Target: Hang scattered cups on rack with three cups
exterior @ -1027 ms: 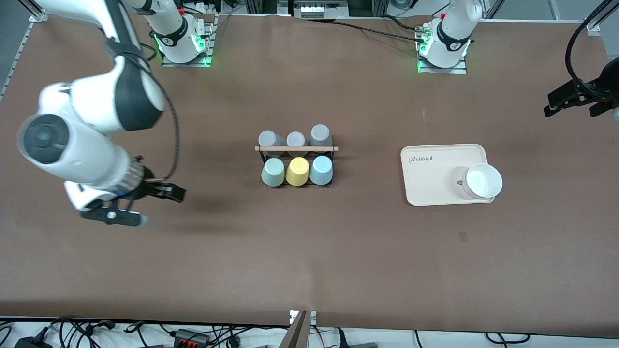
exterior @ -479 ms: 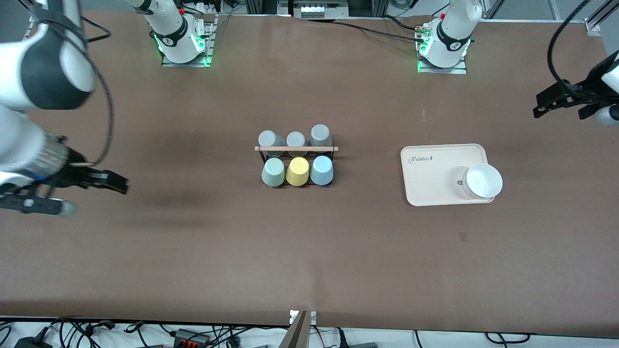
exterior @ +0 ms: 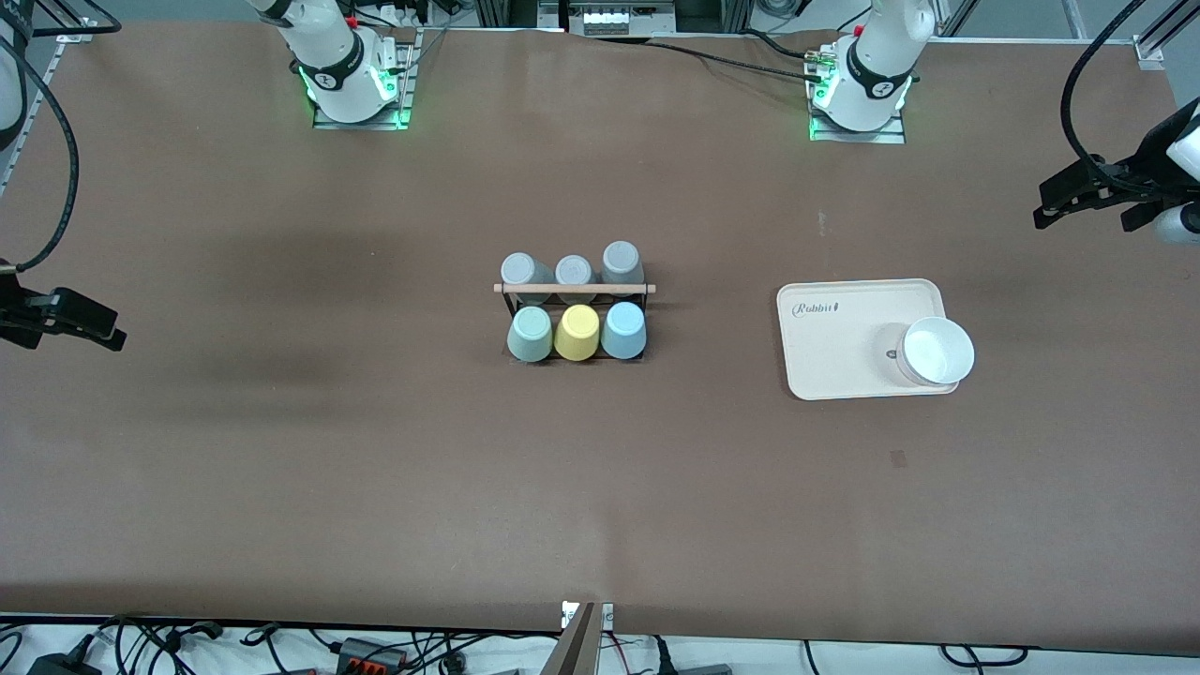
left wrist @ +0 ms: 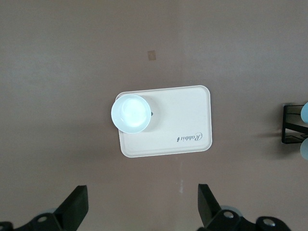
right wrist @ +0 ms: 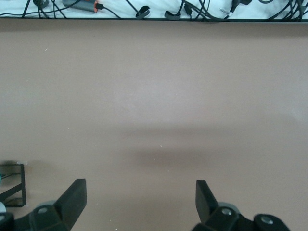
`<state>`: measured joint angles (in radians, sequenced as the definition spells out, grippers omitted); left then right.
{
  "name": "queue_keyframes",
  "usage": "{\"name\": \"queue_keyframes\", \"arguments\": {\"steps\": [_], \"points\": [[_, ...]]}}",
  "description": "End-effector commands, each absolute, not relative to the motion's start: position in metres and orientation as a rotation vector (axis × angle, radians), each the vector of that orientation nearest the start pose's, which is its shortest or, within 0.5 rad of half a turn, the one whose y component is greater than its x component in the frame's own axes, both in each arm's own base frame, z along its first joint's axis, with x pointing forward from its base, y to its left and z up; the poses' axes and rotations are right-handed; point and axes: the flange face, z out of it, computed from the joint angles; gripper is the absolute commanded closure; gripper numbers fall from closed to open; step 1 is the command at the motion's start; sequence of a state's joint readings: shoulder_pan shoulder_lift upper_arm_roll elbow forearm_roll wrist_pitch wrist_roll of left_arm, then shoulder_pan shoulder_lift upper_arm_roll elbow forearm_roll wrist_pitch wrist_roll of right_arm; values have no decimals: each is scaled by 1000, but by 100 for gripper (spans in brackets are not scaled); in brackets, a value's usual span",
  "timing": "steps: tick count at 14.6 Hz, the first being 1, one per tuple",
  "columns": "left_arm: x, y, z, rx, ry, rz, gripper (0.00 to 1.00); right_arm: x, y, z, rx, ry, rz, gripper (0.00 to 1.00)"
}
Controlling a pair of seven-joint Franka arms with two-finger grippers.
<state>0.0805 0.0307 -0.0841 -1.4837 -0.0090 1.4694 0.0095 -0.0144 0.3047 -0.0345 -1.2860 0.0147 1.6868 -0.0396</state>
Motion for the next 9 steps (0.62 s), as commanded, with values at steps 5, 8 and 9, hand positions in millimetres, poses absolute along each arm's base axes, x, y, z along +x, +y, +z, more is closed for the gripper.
{"name": "queue_keyframes", "arguments": {"steps": [5,8,9], "points": [[554,3,647,-3143,43,53,0,602,-22,566,-3144,-22,-137,0],[554,3,647,-3143,41,50,0,573,-21,561,-3141,-21,-140,0],[554,3,647,-3143,41,50,0,570,-21,565,-3143,-24,-116,0]]}}
